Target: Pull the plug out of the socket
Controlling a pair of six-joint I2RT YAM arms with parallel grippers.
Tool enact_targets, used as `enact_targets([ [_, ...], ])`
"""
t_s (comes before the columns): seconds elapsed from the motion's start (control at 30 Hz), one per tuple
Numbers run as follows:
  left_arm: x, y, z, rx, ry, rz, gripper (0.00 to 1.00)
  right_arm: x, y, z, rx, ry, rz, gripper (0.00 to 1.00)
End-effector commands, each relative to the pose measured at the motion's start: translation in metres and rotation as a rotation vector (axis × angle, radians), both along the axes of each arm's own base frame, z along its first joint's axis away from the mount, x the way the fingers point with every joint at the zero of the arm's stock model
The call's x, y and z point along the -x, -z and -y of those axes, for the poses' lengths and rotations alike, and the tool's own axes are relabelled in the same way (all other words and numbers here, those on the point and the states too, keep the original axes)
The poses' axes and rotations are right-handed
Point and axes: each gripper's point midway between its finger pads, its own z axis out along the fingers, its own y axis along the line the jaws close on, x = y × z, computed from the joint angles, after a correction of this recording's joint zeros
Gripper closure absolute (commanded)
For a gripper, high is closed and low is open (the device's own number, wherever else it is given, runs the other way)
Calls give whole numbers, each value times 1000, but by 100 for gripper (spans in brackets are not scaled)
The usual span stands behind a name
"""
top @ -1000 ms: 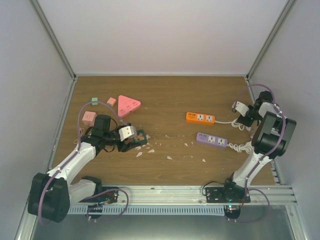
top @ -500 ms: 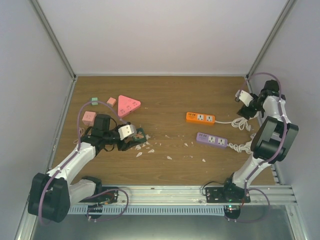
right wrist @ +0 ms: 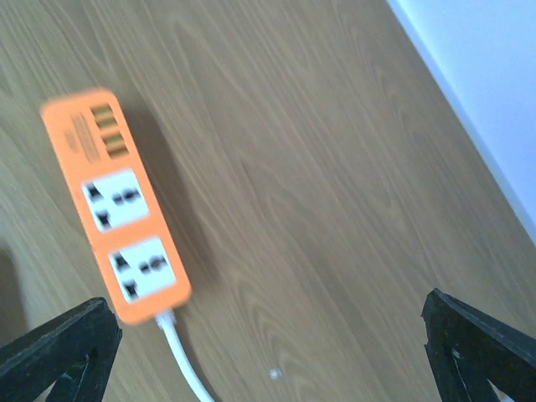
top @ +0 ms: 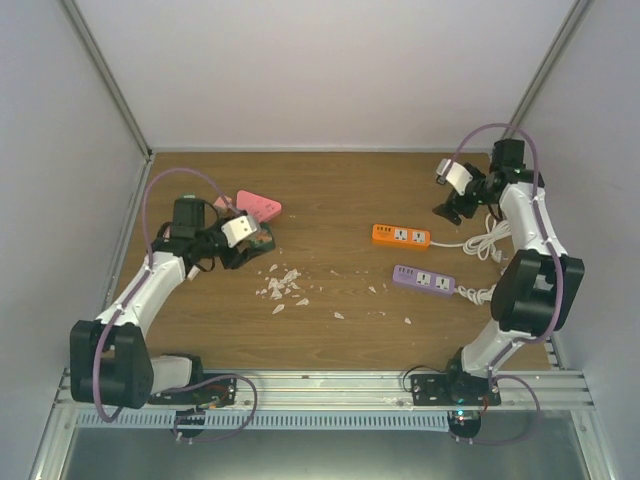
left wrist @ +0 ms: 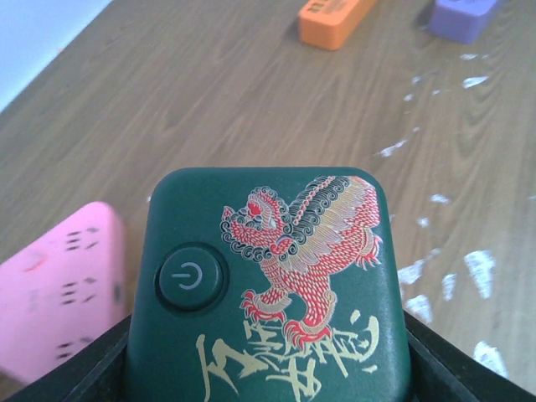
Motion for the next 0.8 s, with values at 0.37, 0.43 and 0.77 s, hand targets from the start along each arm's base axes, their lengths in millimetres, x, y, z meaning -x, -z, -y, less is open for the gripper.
enact_targets([
  [0.37,-53,-12,-78,-517,8,78,52,46,-38,-114,-436,-27,-36,0],
  [0.43,-54,-11,-83,-569,29,79,52,52,-34,-123,-468,-24,-52,0],
  [0.77,-58,30,-119,-992,123,84,51,76,-31,-153,-598,-59,-122,0],
])
